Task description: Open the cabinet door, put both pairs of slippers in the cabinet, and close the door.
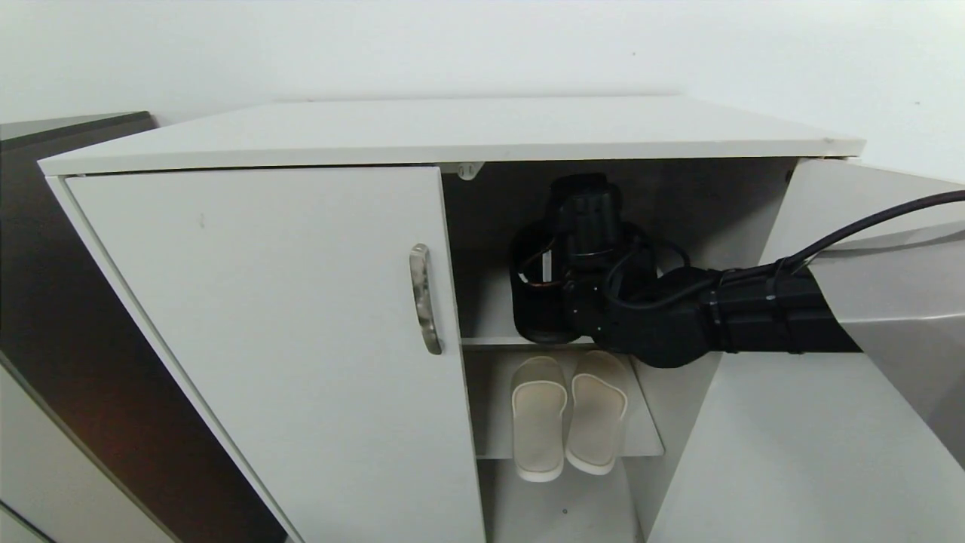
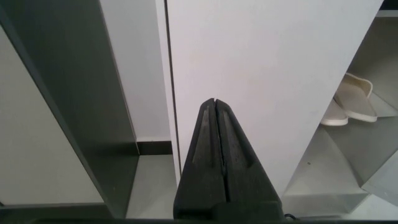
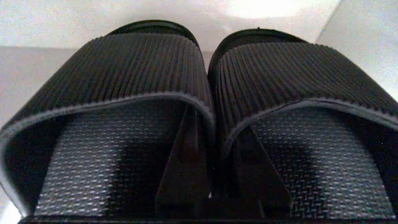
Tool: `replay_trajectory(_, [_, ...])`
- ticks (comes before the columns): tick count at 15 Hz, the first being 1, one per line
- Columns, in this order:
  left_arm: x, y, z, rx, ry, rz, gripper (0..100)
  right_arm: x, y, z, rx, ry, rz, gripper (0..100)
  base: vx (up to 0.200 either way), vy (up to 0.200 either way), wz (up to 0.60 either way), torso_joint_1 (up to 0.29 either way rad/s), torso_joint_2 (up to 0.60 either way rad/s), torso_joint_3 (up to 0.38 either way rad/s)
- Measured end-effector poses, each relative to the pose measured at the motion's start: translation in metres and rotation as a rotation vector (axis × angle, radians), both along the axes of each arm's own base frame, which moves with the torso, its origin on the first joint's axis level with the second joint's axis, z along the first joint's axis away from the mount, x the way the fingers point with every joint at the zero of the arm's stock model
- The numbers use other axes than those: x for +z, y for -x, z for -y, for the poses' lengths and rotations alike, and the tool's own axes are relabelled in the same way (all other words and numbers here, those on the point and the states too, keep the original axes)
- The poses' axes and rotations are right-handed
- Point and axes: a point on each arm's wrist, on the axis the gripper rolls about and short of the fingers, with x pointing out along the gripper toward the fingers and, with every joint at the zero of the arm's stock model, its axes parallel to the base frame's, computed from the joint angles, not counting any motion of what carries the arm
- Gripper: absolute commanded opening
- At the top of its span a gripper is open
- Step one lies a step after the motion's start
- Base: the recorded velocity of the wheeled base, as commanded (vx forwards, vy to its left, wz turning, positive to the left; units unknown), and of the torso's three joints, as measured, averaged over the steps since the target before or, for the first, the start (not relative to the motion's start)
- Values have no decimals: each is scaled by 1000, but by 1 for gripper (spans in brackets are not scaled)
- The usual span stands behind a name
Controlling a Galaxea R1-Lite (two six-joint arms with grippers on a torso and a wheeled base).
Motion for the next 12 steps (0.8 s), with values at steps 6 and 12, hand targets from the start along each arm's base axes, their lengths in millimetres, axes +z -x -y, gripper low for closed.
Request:
replay_trajectory(6, [0,0,0,0,0,0,0,-13,-16,-1,-21,6,-7,0,0,0,0,0,0,0])
replay_trajectory(12, [0,0,0,0,1,0,0,-22,-21,-3,-23,14,-18,100,0,0,0,0,0,0])
